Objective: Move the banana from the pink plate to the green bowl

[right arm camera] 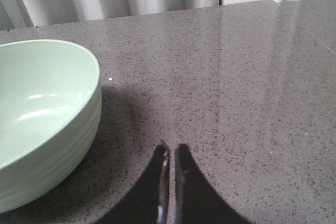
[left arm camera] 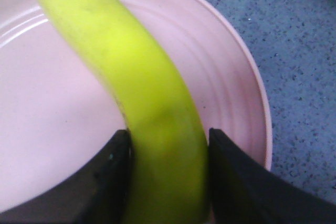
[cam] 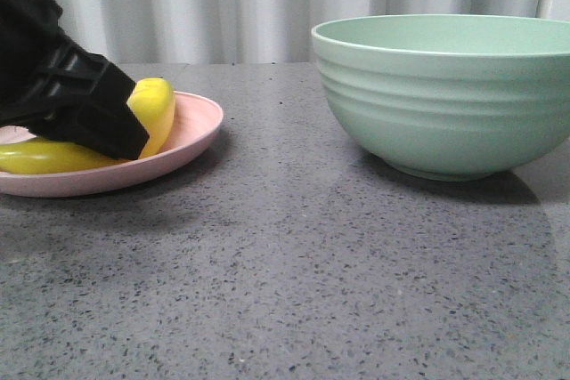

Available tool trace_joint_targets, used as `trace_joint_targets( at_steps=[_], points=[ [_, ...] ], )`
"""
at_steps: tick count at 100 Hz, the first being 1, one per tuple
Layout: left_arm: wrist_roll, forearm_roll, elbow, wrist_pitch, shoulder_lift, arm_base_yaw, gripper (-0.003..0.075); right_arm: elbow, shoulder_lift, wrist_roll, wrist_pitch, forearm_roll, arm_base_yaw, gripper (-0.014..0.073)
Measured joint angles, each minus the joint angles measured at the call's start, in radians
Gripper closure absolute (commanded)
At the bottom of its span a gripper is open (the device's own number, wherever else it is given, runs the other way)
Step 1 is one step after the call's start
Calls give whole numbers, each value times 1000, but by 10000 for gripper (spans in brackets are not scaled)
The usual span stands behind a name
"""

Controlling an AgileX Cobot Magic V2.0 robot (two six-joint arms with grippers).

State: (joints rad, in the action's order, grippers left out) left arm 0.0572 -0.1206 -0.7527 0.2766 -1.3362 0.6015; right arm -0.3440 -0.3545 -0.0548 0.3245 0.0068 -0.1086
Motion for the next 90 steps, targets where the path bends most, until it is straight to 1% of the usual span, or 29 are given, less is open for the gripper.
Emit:
trace_joint_targets(
  at_steps=[1,3,4,22,30,40,47,54,64,65,66,69,74,77,81,90],
  points=[
    [0,0,0,0,0,0,703,0,0,0,0,0,0,666],
    [0,1,0,0,0,0,713,0,0,0,0,0,0,666],
    [0,1,0,0,0,0,739,0,0,0,0,0,0,666],
    [0,12,0,0,0,0,739,-2,0,0,-2,0,0,666],
    [0,19,-8,7,0,0,739,-20,-2,0,19,0,5,665],
    [0,21,-31,28,14,0,739,-75,-23,0,88,0,36,663],
    [0,22,-58,43,36,0,739,-129,-51,-1,155,2,67,641],
    [0,25,-83,56,65,9,739,-190,-90,4,218,21,108,575],
    [9,27,-105,67,114,55,739,-273,-158,38,278,86,181,407],
    [9,27,-107,67,117,60,739,-283,-163,43,280,99,187,367],
    [14,27,-110,68,121,70,739,-288,-174,45,285,105,199,367],
    [21,27,-114,69,137,91,739,-308,-195,55,290,129,225,304],
    [32,27,-119,70,159,132,739,-340,-234,55,295,169,271,235],
    [37,27,-122,70,170,156,739,-361,-258,61,295,194,298,206],
    [41,27,-123,72,185,190,739,-382,-296,62,295,216,340,194],
    [44,27,-123,74,201,258,739,-437,-382,64,280,263,426,194]
  ],
)
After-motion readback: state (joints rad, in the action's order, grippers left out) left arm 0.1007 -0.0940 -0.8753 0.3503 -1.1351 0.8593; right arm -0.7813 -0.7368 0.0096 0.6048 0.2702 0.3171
